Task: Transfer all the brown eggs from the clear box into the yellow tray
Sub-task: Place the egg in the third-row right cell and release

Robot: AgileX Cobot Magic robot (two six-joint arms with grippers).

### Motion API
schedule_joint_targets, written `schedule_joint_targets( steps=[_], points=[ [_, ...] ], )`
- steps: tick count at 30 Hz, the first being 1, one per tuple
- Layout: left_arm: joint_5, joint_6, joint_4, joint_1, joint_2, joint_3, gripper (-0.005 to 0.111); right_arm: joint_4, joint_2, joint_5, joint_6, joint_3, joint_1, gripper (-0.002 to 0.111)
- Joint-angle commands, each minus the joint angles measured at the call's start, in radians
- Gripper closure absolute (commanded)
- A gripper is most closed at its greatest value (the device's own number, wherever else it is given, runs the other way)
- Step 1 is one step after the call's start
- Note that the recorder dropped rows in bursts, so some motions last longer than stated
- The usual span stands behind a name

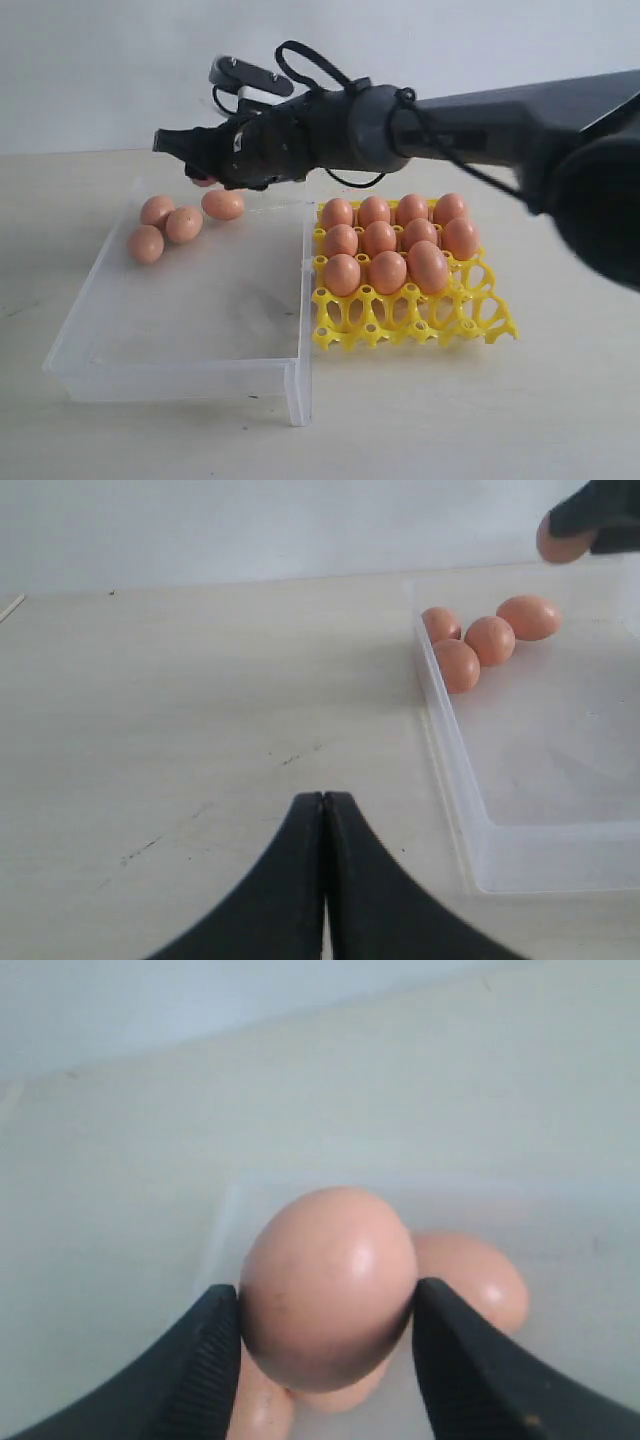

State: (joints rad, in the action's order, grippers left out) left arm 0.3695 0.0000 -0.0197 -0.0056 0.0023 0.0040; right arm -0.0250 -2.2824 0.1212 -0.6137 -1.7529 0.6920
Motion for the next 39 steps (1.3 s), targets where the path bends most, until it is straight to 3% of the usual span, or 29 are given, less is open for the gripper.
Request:
schedule_joint_targets(
  steps=[1, 7, 18, 30, 39],
  points=[
    [-0.009, 0.005, 0.004, -0.005, -0.002, -0.004, 0.107, -0.063, 0.225, -0.363, 0.203, 0.343, -0.034, 0.108],
    [-0.009, 0.005, 0.004, -0.005, -0.002, -0.004, 0.107, -0.063, 0.455, -0.530, 0.494, 0.699, -0.123, 0.108],
    [-0.009, 0.005, 0.004, -0.005, -0.002, -0.004, 0.107, -0.098, 0.691, -0.606, 0.619, 1.103, -0.328, 0.108],
    [-0.009, 0.005, 0.004, -0.005, -0.002, -0.004, 0.107, -0.112, 0.679, -0.635, 0.719, 1.247, -0.462, 0.108],
    [-0.009, 0.005, 0.004, -0.005, -0.002, -0.004, 0.107, -0.128, 0.554, -0.678, 0.692, 1.245, -0.462, 0.108]
  ],
)
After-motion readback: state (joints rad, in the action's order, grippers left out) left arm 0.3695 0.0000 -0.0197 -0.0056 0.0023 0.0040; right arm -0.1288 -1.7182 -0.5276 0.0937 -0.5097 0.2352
